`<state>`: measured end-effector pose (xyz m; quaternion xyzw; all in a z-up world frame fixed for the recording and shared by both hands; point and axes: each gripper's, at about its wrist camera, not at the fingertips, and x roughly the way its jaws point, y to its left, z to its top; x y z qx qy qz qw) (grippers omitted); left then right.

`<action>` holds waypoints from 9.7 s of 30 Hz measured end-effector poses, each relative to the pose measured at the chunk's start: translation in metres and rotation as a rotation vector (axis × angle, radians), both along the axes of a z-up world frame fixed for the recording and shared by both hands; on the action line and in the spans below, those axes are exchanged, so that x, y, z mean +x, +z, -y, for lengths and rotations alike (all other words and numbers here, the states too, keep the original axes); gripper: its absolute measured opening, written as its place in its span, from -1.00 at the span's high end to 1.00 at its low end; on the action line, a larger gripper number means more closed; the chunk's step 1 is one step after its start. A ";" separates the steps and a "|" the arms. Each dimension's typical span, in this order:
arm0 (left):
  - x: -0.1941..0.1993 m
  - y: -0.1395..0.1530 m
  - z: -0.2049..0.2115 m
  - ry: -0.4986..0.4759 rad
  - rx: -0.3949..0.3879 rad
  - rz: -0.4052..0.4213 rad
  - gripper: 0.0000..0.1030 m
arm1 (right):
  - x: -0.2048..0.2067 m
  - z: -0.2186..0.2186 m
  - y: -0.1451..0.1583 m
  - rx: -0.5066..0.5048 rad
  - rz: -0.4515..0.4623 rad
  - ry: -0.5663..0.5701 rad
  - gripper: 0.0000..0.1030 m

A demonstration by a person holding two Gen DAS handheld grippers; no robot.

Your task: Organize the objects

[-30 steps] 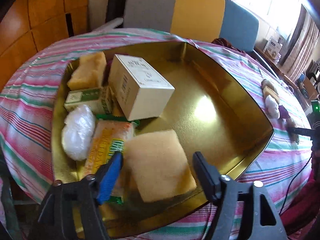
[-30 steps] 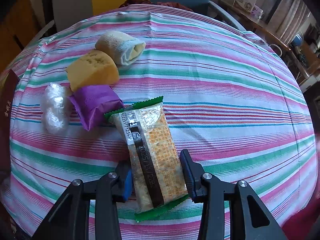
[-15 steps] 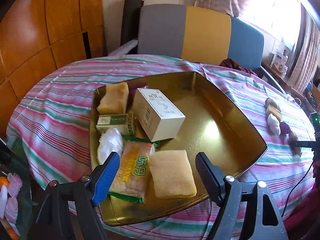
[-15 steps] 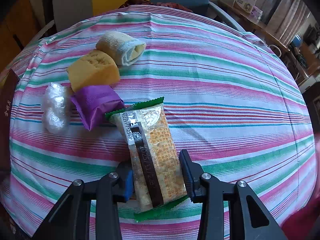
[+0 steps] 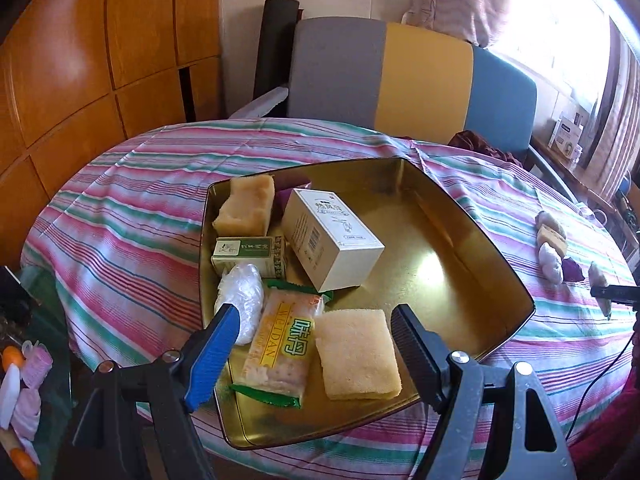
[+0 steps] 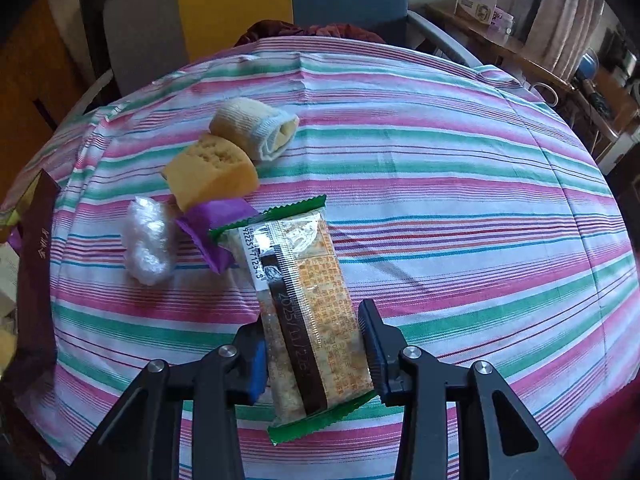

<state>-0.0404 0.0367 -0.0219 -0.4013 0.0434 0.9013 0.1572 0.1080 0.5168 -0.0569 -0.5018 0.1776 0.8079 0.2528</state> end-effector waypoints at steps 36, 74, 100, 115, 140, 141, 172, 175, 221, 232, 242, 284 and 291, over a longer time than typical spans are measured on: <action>-0.018 -0.017 0.062 0.160 0.120 0.090 -0.41 | -0.174 0.348 -0.021 -0.153 0.021 0.724 -0.01; 0.011 0.016 -0.028 -0.077 0.035 0.008 -0.40 | -0.099 0.191 0.074 0.082 -0.235 0.469 -0.57; 0.032 0.019 -0.212 -0.489 0.007 0.051 -0.02 | -0.013 -0.046 0.019 -0.045 -0.258 -0.275 -0.54; 0.013 -0.024 -0.326 -0.582 0.025 0.201 -0.02 | -0.013 -0.049 0.013 -0.129 -0.265 -0.273 -0.55; -0.010 -0.081 -0.348 -0.577 0.084 0.174 0.29 | -0.038 -0.033 0.002 -0.187 -0.236 -0.139 -0.55; -0.009 -0.081 -0.349 -0.577 0.083 0.171 0.29 | -0.039 -0.033 0.001 -0.191 -0.232 -0.138 -0.55; 0.021 -0.078 -0.304 -0.590 0.045 0.142 0.28 | -0.037 -0.039 -0.031 -0.282 -0.062 -0.059 -0.75; 0.021 -0.078 -0.305 -0.591 0.041 0.136 0.27 | -0.029 -0.048 -0.029 -0.348 -0.116 -0.117 -0.75; 0.050 -0.001 -0.262 -0.535 0.049 -0.011 0.35 | -0.059 -0.011 -0.034 -0.043 -0.007 0.054 0.32; 0.042 0.040 -0.215 -0.439 0.094 -0.073 0.35 | -0.059 -0.002 -0.033 0.021 0.005 0.084 0.33; 0.013 0.033 -0.183 -0.372 0.102 -0.016 0.34 | -0.060 0.000 -0.034 0.046 0.011 0.088 0.32; -0.131 0.002 -0.086 -0.023 0.045 0.123 0.18 | -0.063 0.005 -0.033 0.064 0.036 0.107 0.33; -0.061 0.016 -0.080 -0.083 0.033 0.036 0.18 | -0.063 0.006 -0.033 0.073 0.038 0.108 0.34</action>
